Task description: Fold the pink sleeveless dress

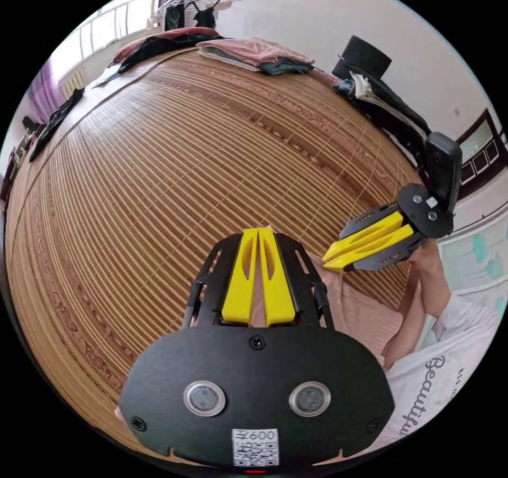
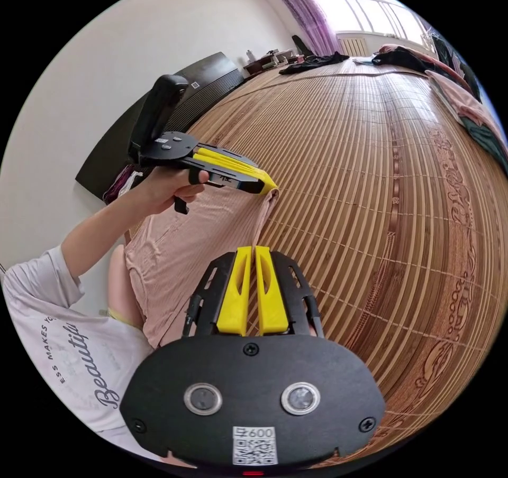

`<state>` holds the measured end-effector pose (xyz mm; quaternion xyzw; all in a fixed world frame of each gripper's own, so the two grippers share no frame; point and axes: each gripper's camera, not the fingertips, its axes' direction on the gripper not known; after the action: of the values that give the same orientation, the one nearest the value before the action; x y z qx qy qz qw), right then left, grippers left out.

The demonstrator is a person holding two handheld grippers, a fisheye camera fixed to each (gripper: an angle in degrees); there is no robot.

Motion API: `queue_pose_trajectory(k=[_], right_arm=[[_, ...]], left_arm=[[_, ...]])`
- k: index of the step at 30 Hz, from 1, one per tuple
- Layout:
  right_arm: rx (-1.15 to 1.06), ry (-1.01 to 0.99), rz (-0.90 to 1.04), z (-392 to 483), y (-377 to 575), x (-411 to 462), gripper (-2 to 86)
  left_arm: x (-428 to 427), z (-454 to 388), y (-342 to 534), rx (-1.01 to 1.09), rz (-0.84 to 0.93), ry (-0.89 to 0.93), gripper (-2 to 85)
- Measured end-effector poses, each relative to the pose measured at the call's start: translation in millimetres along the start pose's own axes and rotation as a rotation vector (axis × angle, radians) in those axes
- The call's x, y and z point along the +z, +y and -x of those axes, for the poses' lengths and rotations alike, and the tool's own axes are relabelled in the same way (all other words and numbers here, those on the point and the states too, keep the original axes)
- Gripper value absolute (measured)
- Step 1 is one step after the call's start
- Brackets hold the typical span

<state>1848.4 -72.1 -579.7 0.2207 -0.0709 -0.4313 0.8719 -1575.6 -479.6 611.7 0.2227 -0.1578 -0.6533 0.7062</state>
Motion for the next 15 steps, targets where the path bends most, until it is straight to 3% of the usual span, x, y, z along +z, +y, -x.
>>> queue_pose_trajectory(k=[6,10,15], right_arm=[[-0.025,0.030,-0.003,9,3,-2,-0.8],[0.005,-0.027,-0.019,-2,6,-7,-0.8],[-0.001,-0.015,-0.009,-3,5,-8,-0.8]], left_arm=[[-3,-13,-8,0.005,0.009,-0.011,0.5],[-28,-12,1,-0.046,-0.078,0.060,0.4],[-20,-31,2,0.013,-0.001,0.078,0.2]])
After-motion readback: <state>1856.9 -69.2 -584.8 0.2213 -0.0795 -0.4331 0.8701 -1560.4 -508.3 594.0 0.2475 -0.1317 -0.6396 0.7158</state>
